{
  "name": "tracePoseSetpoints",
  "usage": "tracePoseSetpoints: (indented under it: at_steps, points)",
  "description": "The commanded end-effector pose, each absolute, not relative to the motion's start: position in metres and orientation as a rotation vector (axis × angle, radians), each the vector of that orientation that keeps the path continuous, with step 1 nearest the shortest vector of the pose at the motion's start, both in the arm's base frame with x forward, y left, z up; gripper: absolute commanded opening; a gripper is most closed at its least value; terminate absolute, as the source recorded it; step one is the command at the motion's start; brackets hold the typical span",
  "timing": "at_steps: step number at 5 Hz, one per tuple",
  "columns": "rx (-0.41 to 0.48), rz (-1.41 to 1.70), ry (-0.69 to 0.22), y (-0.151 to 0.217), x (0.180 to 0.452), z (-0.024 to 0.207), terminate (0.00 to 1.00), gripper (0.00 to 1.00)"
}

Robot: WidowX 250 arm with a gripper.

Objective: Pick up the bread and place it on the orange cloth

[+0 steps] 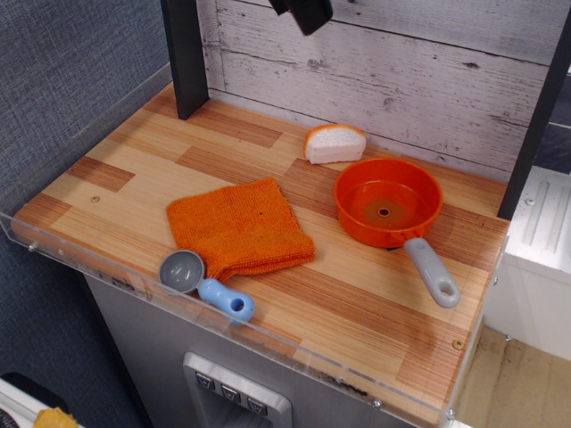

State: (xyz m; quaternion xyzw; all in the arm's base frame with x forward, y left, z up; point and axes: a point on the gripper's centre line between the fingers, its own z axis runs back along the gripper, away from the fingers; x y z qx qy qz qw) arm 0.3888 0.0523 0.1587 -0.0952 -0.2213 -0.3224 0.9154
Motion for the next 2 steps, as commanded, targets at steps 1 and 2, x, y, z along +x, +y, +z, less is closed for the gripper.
tracePoseSetpoints:
  at_steps: [1, 2]
  points:
    - [-0.133, -0.933, -0.431, 0.047, 0.395, 0.161, 0.0, 1.0]
    - [-0.119, -0.964, -0.363, 0.045, 0.394, 0.142, 0.0, 1.0]
